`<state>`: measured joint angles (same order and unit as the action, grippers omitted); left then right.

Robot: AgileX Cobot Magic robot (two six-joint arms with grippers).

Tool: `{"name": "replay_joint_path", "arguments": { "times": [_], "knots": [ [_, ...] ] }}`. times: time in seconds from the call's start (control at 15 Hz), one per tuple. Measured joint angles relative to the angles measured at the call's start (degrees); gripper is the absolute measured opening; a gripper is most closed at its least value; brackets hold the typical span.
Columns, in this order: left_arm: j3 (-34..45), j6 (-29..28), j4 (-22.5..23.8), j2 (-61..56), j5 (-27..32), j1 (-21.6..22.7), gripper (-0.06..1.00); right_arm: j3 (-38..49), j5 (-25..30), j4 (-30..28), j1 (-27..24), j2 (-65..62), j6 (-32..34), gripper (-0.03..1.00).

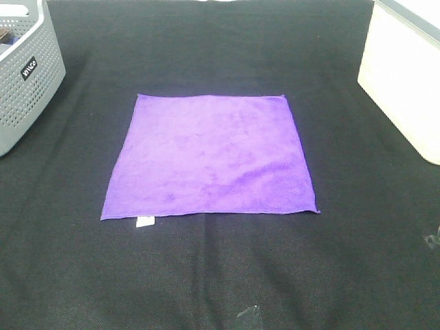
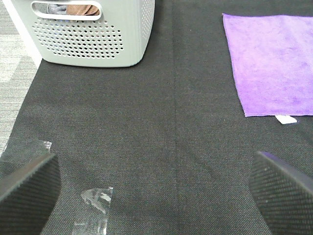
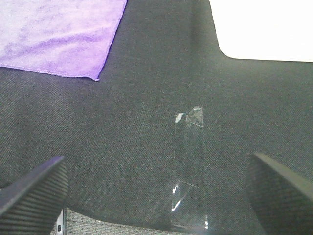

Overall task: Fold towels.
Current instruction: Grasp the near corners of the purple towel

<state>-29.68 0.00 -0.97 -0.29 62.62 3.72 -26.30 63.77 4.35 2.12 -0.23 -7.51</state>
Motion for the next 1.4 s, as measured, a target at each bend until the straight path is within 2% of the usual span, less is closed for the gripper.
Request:
{"name": "replay_joint_path", "arguments": {
  "times": [1.4],
  "knots": [
    [0.00,0.00,0.00,0.00,0.00,0.00,0.99,0.00,0.00,0.00,0.00,0.00,0.00,0.94]
  ]
}}
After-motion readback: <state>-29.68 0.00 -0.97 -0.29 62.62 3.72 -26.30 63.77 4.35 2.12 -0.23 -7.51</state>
